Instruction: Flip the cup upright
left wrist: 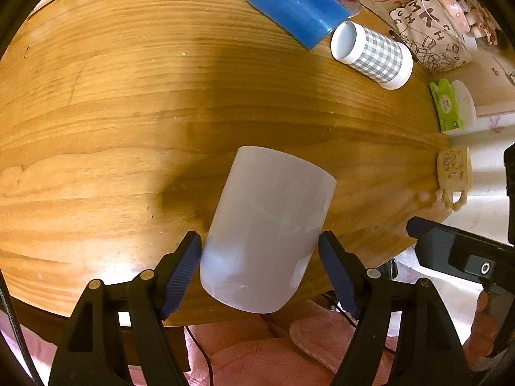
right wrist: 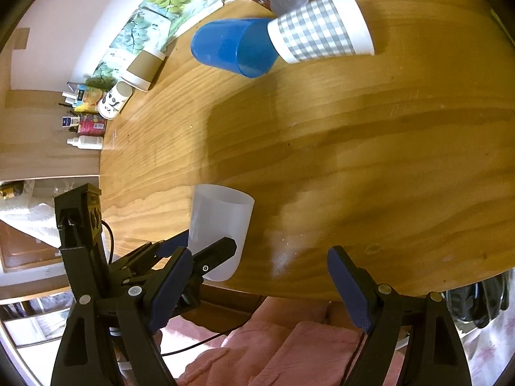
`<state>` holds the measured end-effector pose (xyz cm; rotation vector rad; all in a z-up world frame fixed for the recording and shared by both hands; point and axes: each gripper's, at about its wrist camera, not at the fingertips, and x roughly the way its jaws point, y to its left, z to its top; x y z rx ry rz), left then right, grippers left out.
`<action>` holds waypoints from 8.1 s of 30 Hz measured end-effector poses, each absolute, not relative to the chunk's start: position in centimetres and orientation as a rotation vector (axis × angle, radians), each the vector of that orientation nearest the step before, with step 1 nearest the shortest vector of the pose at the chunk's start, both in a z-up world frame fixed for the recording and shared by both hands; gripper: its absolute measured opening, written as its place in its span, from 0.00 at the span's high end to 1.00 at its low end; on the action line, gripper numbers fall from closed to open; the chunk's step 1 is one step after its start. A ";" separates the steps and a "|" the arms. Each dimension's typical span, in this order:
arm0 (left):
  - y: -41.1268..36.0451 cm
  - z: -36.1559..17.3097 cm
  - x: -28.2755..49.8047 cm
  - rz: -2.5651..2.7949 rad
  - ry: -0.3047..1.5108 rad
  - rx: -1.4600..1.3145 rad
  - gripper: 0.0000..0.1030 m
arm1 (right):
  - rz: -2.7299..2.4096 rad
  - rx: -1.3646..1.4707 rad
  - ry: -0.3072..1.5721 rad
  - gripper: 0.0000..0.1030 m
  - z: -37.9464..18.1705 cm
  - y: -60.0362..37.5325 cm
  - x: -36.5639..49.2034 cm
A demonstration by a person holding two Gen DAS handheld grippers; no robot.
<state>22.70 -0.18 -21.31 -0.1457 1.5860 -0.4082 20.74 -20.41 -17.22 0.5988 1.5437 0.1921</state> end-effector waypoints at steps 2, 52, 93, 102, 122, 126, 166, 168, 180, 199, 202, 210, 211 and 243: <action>-0.1 -21.3 22.7 -0.411 1.585 -0.144 0.24 | 0.193 0.614 1.551 0.16 -17.5 -20.6 20.6; 4.6 -16.2 17.2 -0.436 1.278 0.011 0.15 | 0.198 0.801 1.582 0.16 -21.4 -17.4 21.0; 10.6 -15.2 16.3 -0.730 1.174 0.115 0.15 | -0.126 0.844 1.419 0.35 -22.7 -12.7 20.5; 10.4 -15.1 16.6 -0.755 1.174 0.134 0.15 | -0.130 0.814 1.391 0.37 -22.4 -12.4 20.6; 9.7 -14.0 17.4 -0.780 1.120 0.106 0.15 | -0.120 0.656 1.138 0.37 -17.2 -11.7 19.5; 9.5 -13.6 18.1 -0.778 1.105 0.104 0.15 | -0.105 0.621 1.070 0.37 -16.5 -11.4 19.3; 8.4 -14.6 24.5 -0.713 1.095 0.192 0.15 | -0.129 0.083 0.373 0.37 -17.0 -8.0 13.1; 8.5 -15.0 24.6 -0.706 1.103 0.184 0.15 | -0.121 0.087 0.369 0.37 -17.3 -7.8 13.0; 9.0 -16.3 24.8 -0.698 1.111 0.192 0.15 | -0.106 0.059 0.350 0.37 -19.2 -6.3 12.6; 8.3 -16.0 24.1 -0.741 1.085 0.221 0.15 | -0.126 0.048 0.386 0.37 -21.5 -6.3 12.5; 8.1 -15.9 23.7 -0.749 1.084 0.223 0.15 | -0.126 0.025 0.393 0.37 -21.9 -6.2 12.2; 7.5 -15.1 22.3 -0.775 1.047 0.254 0.15 | -0.124 0.028 0.394 0.37 -21.9 -6.3 11.8; 7.5 -15.0 22.2 -0.778 1.046 0.257 0.15 | -0.122 0.026 0.397 0.37 -21.9 -6.3 11.7; 9.4 -15.6 16.7 -0.500 1.280 0.015 0.15 | -0.016 0.004 0.877 0.22 -20.4 -6.9 6.1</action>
